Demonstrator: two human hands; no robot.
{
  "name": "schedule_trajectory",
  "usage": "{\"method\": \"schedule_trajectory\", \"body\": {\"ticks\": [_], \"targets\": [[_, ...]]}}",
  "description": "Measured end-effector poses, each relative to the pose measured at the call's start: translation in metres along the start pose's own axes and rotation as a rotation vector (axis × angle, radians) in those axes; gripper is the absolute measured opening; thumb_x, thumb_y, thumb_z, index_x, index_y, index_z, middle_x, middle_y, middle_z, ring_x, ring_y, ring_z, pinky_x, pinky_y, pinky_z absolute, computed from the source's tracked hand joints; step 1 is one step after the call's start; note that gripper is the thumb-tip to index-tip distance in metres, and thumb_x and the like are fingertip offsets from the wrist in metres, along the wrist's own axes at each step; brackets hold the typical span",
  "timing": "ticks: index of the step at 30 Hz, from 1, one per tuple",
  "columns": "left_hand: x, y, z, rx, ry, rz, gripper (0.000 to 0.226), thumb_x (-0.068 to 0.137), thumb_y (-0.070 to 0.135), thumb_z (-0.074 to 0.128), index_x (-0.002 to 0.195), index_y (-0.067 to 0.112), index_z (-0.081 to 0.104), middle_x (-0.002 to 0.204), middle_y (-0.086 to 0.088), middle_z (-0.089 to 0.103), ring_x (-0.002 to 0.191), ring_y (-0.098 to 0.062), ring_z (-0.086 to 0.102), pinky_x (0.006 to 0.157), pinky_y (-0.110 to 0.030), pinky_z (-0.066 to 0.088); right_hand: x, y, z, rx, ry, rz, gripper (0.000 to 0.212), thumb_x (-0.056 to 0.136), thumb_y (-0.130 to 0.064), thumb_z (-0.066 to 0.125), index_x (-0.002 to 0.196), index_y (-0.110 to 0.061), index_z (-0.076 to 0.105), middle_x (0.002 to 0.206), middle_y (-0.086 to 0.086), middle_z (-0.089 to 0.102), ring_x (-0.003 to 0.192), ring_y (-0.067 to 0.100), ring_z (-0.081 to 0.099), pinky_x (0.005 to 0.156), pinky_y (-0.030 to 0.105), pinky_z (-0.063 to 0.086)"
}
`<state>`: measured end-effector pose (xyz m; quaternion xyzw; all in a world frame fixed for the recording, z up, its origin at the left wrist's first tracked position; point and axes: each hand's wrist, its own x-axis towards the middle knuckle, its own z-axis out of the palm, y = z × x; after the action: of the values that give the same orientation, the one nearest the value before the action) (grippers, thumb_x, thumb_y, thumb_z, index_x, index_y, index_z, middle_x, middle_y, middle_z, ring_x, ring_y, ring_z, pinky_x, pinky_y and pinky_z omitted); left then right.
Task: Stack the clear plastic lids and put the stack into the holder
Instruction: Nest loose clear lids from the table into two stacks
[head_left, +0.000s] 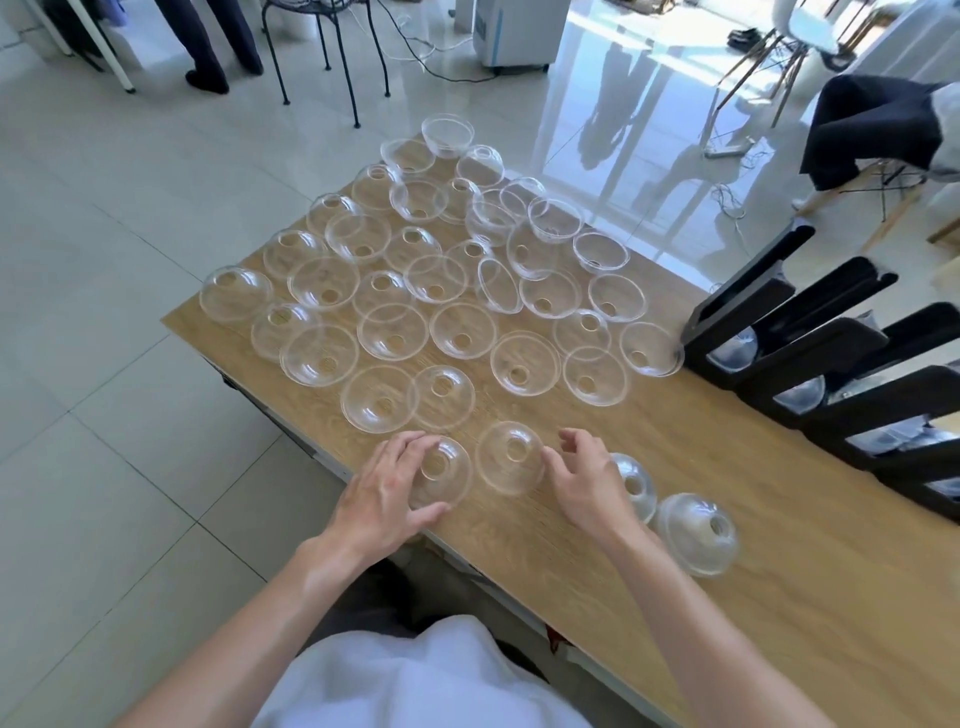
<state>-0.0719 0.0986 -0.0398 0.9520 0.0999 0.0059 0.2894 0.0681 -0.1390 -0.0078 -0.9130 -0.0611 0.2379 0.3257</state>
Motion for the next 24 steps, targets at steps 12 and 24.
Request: {"method": "schedule_trajectory", "body": {"ticks": [12, 24], "targets": [[0.001, 0.001, 0.000, 0.008, -0.009, -0.007, 0.091, 0.075, 0.050, 0.084, 0.149, 0.031, 0.037, 0.150, 0.008, 0.039, 0.136, -0.014, 0.042, 0.103, -0.039, 0.047, 0.008, -0.018, 0.032, -0.561, -0.123, -0.404, 0.086, 0.086, -0.037, 0.076, 0.153, -0.033, 0.022, 0.157, 0.006, 0.027, 0.140, 0.030, 0.032, 0.112, 0.046, 0.038], [0.019, 0.043, 0.012, -0.054, -0.012, 0.090, 0.087, 0.075, 0.047, 0.086, 0.146, 0.030, 0.039, 0.144, 0.007, 0.046, 0.130, -0.015, 0.046, 0.102, -0.041, 0.050, -0.041, 0.037, -0.076, -0.322, 0.317, -0.329, 0.087, 0.083, -0.050, 0.079, 0.154, -0.034, 0.032, 0.149, -0.002, 0.040, 0.133, 0.018, 0.041, 0.107, 0.037, 0.042]]}}
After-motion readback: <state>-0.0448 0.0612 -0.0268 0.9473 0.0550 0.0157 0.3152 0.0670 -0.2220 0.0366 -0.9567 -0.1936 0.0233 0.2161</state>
